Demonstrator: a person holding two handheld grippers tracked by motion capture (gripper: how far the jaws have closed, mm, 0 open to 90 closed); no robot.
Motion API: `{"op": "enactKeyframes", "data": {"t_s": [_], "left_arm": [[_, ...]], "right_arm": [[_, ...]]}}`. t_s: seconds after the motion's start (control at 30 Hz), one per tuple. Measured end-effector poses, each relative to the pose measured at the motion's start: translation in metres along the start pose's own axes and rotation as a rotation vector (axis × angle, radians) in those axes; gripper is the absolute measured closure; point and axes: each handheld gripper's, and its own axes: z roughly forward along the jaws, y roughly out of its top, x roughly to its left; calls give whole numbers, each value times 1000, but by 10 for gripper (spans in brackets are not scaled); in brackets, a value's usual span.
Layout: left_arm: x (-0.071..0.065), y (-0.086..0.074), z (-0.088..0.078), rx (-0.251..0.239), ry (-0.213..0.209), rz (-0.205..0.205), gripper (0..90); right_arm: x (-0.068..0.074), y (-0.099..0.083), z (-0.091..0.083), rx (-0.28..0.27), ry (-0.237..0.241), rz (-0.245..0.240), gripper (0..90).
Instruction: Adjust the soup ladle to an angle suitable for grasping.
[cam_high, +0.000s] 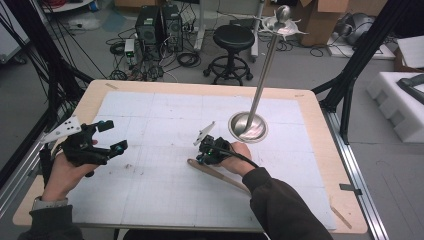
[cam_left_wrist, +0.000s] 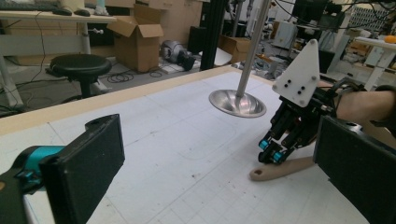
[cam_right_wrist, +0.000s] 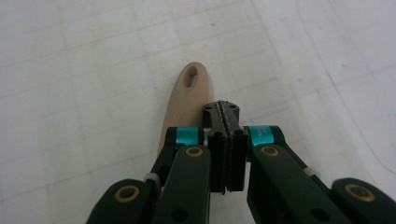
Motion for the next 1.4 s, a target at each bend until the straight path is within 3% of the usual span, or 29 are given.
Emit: {"op": "enactKeyframes", "data": {"t_s": [0.2, 0.37, 0.43, 0.57, 0.73, 0.83, 0.9, 1.03, 1.13, 1.23, 1.27, 1.4], "left_arm": [[0, 0, 0, -1, 0, -3, 26], [0, 0, 0, 0, 0, -2, 26], [0, 0, 0, -1, 0, 0, 26], [-1, 1, -1, -11, -5, -2, 26], [0, 1, -2, -11, -2, -4, 26], [0, 1, -1, -7, -2, -3, 26], [-1, 0, 0, -5, -2, -3, 26], [-1, 0, 1, -3, -3, -2, 26], [0, 1, 1, -1, -7, -1, 26], [0, 1, 1, -1, -8, -6, 26], [0, 1, 2, 2, -9, -5, 26], [0, 1, 1, -1, -12, -1, 26]], "right_arm": [[15, 5, 3, -3, 69, -62, 900], [32, 10, 9, 29, 141, -126, 900], [37, 11, 10, 39, 131, -154, 900], [37, 11, 7, 29, 130, -150, 900], [32, 9, -11, -29, 113, -150, 887], [31, 4, -28, -43, 129, -148, 741], [33, -2, -38, -54, 114, -161, 679], [36, -14, -56, -64, 116, -156, 434], [37, -23, -64, -33, 112, -146, 194], [40, -33, -67, 22, 126, -137, 43], [41, -36, -67, 45, 118, -140, 5], [42, -47, -69, 63, 70, -142, 5]]}}
